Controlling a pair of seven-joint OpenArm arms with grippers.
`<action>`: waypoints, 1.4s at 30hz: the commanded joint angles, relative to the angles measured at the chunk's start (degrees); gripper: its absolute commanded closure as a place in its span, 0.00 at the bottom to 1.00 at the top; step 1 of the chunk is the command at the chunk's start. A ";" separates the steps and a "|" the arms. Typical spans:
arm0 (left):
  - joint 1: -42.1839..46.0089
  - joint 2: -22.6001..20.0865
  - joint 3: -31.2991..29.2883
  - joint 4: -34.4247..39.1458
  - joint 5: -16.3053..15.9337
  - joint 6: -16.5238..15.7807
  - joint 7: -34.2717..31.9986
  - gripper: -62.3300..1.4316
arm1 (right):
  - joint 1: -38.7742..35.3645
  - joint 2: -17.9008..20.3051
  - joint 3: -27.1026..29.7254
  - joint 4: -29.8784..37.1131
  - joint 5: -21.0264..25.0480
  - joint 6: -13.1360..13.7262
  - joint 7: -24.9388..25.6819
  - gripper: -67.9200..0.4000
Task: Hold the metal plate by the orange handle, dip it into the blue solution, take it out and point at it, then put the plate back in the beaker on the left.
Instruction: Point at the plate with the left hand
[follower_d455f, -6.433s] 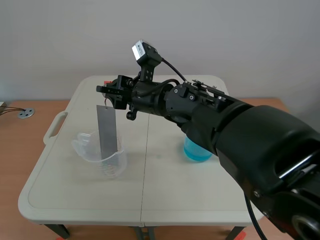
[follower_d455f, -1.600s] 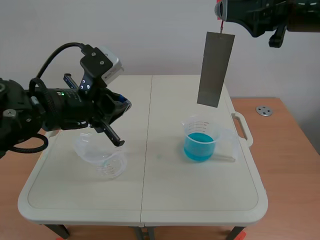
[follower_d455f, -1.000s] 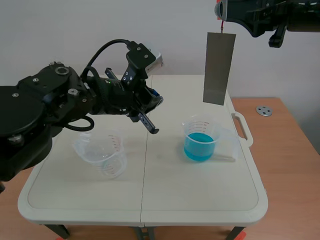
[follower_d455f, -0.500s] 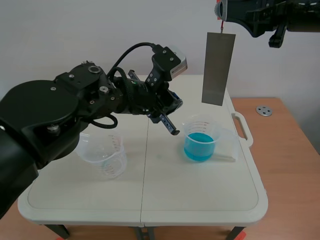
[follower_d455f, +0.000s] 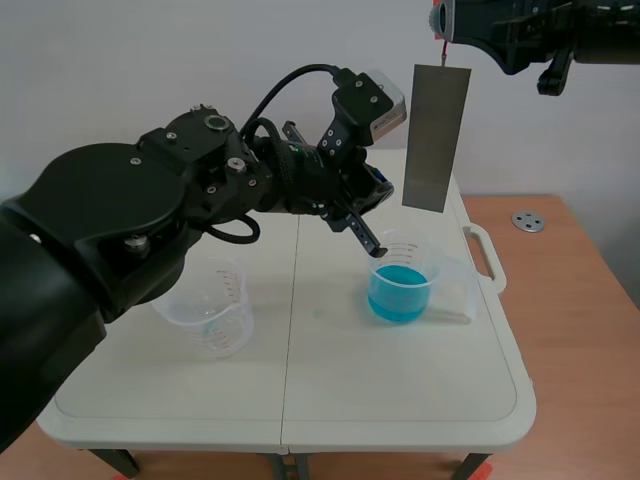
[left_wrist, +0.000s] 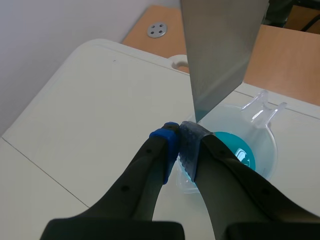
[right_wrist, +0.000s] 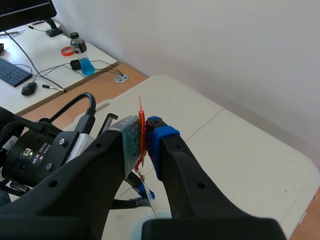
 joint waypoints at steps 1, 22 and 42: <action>-0.70 0.13 -0.20 1.03 -0.31 0.31 -0.79 0.95 | 0.66 0.46 0.17 0.52 0.81 0.20 0.61 0.97; 7.26 -12.15 -0.61 5.57 -0.39 11.34 -8.61 0.95 | 0.66 0.46 0.17 0.52 0.83 0.20 0.66 0.97; 48.26 -42.82 -32.44 31.01 -15.08 15.82 -12.20 0.95 | -2.19 0.15 0.17 -0.85 0.79 2.58 2.95 0.97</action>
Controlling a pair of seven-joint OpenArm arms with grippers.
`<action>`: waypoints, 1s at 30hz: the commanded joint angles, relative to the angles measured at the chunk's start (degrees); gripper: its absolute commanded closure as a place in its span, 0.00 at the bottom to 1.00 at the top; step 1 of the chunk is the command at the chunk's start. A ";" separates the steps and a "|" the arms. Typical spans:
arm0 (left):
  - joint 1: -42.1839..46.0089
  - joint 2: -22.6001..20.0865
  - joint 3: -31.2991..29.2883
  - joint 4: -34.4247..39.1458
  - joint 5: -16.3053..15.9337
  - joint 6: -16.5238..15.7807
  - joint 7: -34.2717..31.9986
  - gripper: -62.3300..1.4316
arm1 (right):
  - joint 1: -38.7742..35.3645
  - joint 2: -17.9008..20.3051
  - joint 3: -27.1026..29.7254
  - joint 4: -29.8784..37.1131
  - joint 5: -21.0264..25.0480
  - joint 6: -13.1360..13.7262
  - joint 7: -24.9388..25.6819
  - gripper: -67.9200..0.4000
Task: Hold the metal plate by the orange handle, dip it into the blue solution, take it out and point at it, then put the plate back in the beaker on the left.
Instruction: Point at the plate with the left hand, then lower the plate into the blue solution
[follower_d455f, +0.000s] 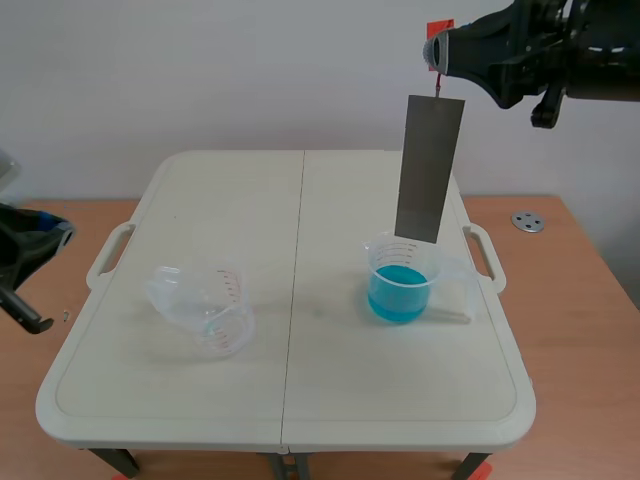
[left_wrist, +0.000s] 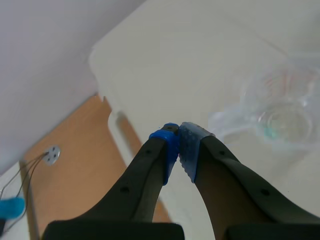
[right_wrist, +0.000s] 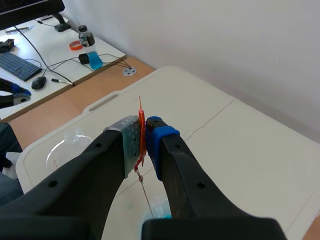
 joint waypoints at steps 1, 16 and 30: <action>3.04 -0.26 -2.38 -0.28 -0.15 0.35 -0.98 0.95 | 1.44 0.15 0.17 -0.63 0.76 0.46 1.07 0.97; 36.28 -0.33 -21.22 -0.42 0.17 0.35 -5.03 0.95 | 1.44 0.13 0.15 -9.46 -0.26 0.46 5.64 0.97; 45.81 6.67 -21.00 -2.67 5.16 -0.94 -8.52 0.95 | 1.44 -2.75 -0.72 -14.60 -7.23 0.46 12.35 0.97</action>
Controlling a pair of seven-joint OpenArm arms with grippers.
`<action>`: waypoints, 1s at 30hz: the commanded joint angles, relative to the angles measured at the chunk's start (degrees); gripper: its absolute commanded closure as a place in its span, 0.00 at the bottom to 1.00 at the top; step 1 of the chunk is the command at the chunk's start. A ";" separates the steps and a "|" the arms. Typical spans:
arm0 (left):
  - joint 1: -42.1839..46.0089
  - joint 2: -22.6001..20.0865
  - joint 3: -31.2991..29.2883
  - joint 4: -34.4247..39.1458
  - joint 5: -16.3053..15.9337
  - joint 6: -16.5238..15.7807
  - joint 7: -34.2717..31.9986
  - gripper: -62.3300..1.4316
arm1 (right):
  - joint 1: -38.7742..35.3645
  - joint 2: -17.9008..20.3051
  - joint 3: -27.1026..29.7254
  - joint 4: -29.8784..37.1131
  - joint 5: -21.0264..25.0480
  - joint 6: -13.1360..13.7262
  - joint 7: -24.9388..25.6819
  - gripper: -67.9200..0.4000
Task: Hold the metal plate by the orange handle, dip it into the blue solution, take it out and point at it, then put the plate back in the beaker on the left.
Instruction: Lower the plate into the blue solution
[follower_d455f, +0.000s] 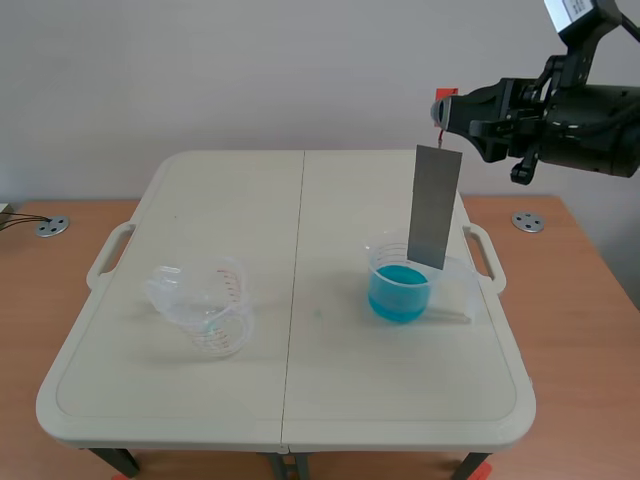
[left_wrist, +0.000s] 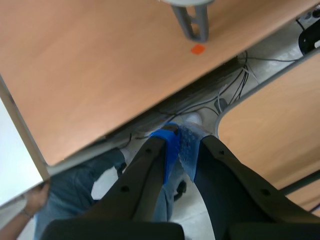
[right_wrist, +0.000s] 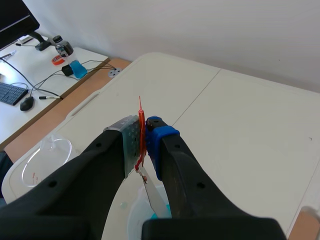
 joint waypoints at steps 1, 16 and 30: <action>-0.55 1.44 0.83 -0.09 0.98 -1.03 -1.29 0.95 | 1.44 0.15 -0.57 0.20 -0.02 0.66 1.57 0.97; -4.07 8.20 5.81 -7.23 9.07 -5.66 -2.05 0.95 | 1.46 -2.54 -2.95 -3.10 -5.40 0.66 6.67 0.97; -5.03 8.33 6.23 -8.09 9.03 -7.15 -1.66 0.95 | 1.44 -4.46 -3.28 -3.28 -5.31 0.66 11.85 0.97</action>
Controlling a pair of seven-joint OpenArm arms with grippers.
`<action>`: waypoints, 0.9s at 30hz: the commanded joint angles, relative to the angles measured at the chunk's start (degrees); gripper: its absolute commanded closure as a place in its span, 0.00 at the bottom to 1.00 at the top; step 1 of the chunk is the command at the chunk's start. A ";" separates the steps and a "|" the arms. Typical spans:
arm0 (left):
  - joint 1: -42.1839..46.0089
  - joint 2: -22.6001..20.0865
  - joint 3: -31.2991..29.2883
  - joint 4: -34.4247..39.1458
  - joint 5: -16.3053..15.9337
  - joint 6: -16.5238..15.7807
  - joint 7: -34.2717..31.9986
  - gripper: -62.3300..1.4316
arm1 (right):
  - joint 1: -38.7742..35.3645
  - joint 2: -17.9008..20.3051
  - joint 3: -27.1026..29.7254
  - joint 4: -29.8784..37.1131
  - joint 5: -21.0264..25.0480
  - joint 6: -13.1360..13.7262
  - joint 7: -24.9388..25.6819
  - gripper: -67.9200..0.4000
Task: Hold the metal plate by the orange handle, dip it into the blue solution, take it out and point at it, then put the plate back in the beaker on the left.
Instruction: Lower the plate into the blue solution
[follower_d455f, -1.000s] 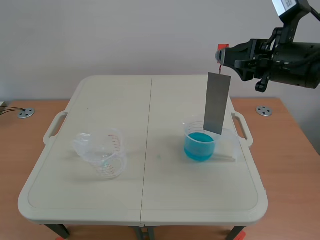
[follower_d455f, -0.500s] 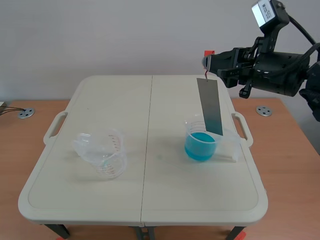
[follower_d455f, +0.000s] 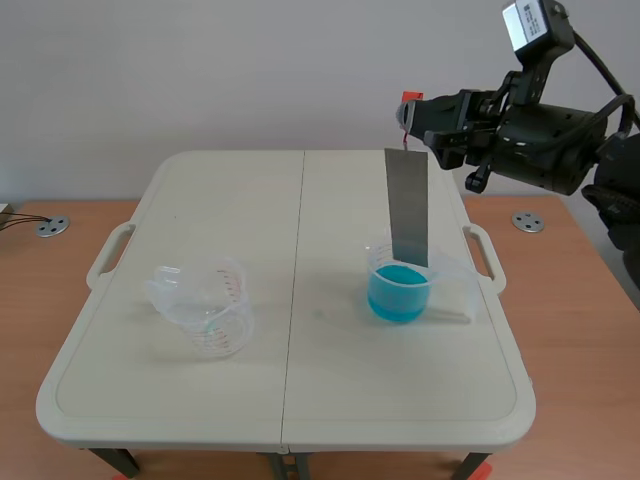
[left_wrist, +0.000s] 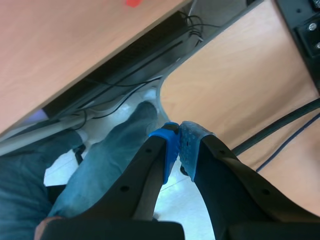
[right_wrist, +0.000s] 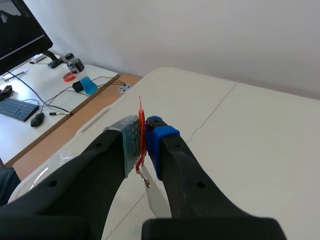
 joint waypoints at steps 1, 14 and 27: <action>-0.04 0.13 -0.11 0.46 -0.33 0.09 -0.35 0.95 | 1.29 -0.07 -0.07 0.15 0.72 0.68 1.66 0.97; -0.48 0.11 -0.11 0.46 -0.31 0.09 -0.04 0.95 | 0.37 -0.81 -1.01 0.15 0.68 0.68 -3.08 0.97; -0.48 0.11 -0.11 0.44 -0.31 0.11 0.13 0.95 | -2.10 -0.79 -1.01 -0.26 0.55 0.68 -5.27 0.97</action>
